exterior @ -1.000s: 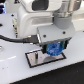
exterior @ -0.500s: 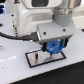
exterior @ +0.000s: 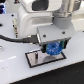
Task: Insert the blue gear onto the right peg, followed by the red gear
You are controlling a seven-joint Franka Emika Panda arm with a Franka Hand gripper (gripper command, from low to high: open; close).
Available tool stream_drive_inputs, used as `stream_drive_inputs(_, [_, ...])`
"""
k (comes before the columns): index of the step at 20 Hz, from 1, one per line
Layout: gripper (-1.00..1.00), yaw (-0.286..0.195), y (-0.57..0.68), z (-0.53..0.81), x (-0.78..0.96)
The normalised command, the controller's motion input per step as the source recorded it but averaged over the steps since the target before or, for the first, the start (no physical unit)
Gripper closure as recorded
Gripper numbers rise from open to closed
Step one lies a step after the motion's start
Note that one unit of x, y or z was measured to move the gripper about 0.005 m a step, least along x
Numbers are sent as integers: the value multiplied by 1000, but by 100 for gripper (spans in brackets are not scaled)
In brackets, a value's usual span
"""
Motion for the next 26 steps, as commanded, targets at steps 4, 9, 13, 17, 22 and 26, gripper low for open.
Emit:
stream_drive_inputs(4, [100,0,-31,151,72])
stream_drive_inputs(9, [100,0,-16,-47,109])
stream_drive_inputs(13, [100,0,-11,-153,94])
stream_drive_inputs(17, [100,0,-27,-249,91])
stream_drive_inputs(22, [100,0,-10,-300,156])
stream_drive_inputs(26, [100,0,11,-189,103])
